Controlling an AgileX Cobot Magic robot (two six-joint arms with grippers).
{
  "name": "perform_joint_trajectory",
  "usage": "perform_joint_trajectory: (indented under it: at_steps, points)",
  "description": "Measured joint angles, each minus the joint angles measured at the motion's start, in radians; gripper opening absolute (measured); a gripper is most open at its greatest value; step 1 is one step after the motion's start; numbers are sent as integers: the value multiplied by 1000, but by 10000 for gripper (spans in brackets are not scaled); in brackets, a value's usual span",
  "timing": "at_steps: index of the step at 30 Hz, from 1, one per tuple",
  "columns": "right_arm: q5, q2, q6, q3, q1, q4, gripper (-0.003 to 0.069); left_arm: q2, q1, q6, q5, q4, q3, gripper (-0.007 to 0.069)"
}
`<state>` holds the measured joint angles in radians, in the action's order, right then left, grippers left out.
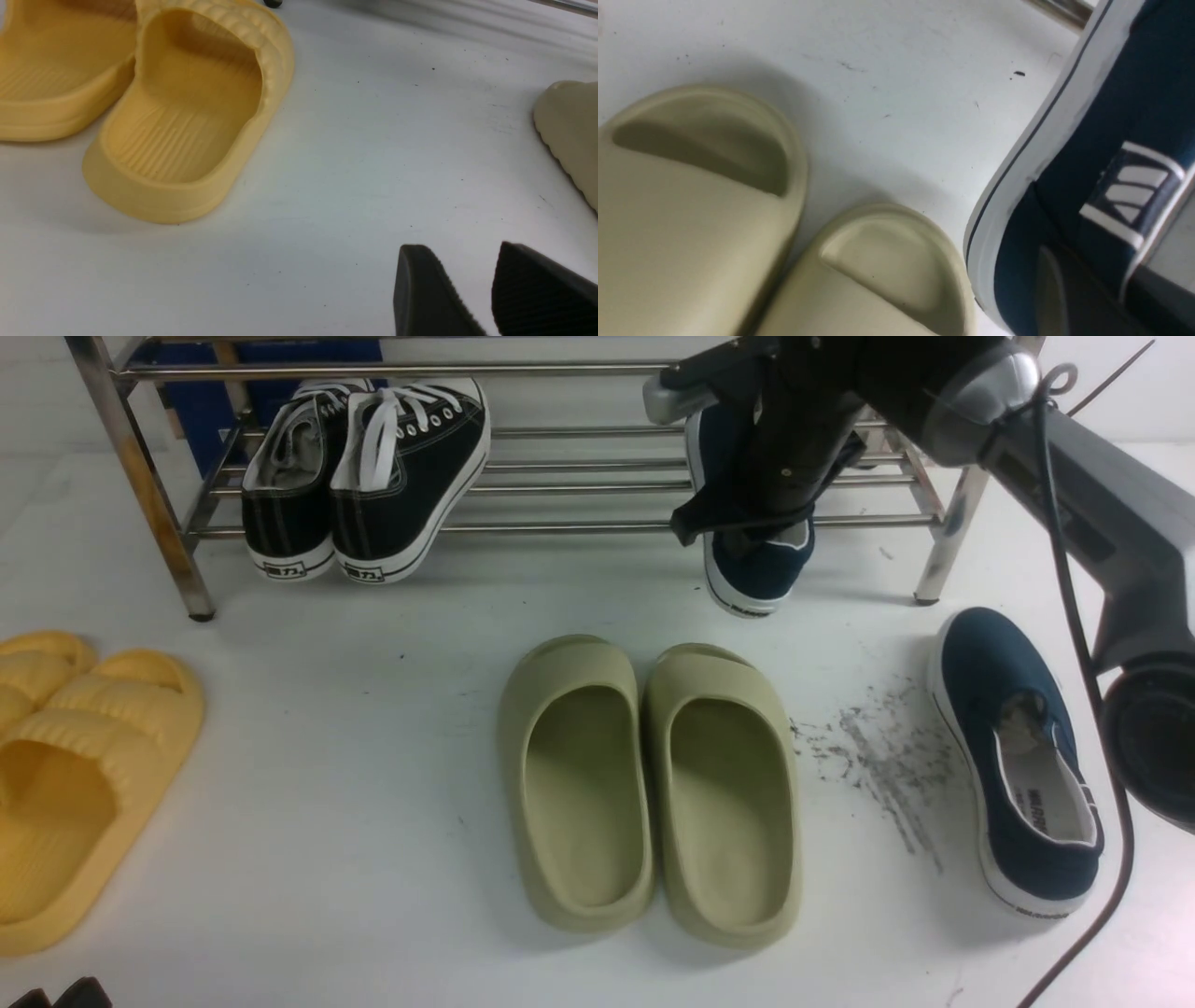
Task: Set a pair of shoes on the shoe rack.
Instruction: Use the right arm to put a shoe into the shoe rack
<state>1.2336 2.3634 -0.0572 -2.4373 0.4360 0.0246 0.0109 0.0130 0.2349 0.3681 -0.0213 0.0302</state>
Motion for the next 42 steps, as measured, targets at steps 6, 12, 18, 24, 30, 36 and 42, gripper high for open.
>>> perform_joint_trajectory:
  at_steps: [6, 12, 18, 24, 30, 36, 42]
  points:
    - [-41, 0, 0, 0, 0, -4, 50, 0, 0, 0, 0, 0, 0, 238]
    - [-71, 0, 0, 0, 0, -4, 104, 0, 0, 0, 0, 0, 0, 238]
    - [-113, 0, 24, -4, 0, 42, 304, 0, 0, 0, 0, 0, 0, 238]
    - [-114, 0, 57, -22, 0, 62, 397, 0, 0, 0, 0, 0, 0, 238]
    - [-87, -1, 57, -90, -1, -4, 404, 0, 0, 0, 0, 0, 0, 238]
    - [2, -35, 57, -101, -1, -30, 399, 0, 0, 0, 0, 0, 0, 238]
    - [25, -88, 52, -101, 0, -31, 266, 0, 0, 0, 0, 0, 0, 238]
